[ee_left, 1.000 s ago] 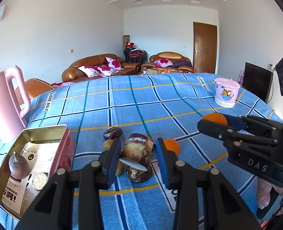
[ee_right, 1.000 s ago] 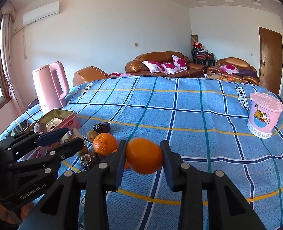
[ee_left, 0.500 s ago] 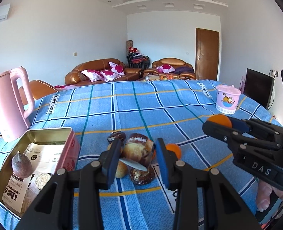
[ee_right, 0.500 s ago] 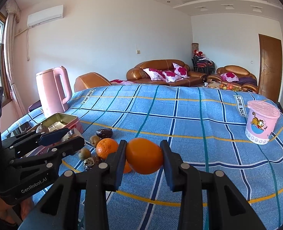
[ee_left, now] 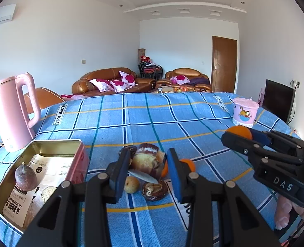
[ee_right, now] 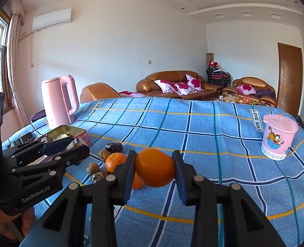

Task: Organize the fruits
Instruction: 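Lift the bread roll with the left tool while the right tool holds the orange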

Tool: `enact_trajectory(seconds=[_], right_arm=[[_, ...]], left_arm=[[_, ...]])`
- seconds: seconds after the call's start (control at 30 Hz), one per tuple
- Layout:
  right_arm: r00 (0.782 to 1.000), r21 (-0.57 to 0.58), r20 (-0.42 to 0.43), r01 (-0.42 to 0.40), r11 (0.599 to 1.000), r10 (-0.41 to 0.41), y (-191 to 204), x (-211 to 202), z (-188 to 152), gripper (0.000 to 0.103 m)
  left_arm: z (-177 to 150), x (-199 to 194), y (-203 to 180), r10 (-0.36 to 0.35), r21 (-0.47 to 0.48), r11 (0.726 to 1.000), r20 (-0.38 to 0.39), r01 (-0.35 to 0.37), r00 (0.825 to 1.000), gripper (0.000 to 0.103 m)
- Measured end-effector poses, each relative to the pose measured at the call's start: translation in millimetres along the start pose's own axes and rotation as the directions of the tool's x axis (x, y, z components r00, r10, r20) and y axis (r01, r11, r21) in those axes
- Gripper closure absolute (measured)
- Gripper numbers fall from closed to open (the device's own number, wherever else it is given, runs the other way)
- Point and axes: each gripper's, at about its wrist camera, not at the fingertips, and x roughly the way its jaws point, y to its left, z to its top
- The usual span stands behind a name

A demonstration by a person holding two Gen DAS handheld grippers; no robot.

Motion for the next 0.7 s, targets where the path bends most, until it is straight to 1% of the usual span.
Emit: enact_trajectory(seconds=[0.7], right_arm=[[0.999, -0.019, 0.048, 0.004, 1.000, -0.003, 3.7, -8.6, -0.7, 0.066]], left_arm=[[0.6, -9.9, -1.2, 0.017, 0.003, 1.000, 0.056, -0.017, 0.998, 0.064]])
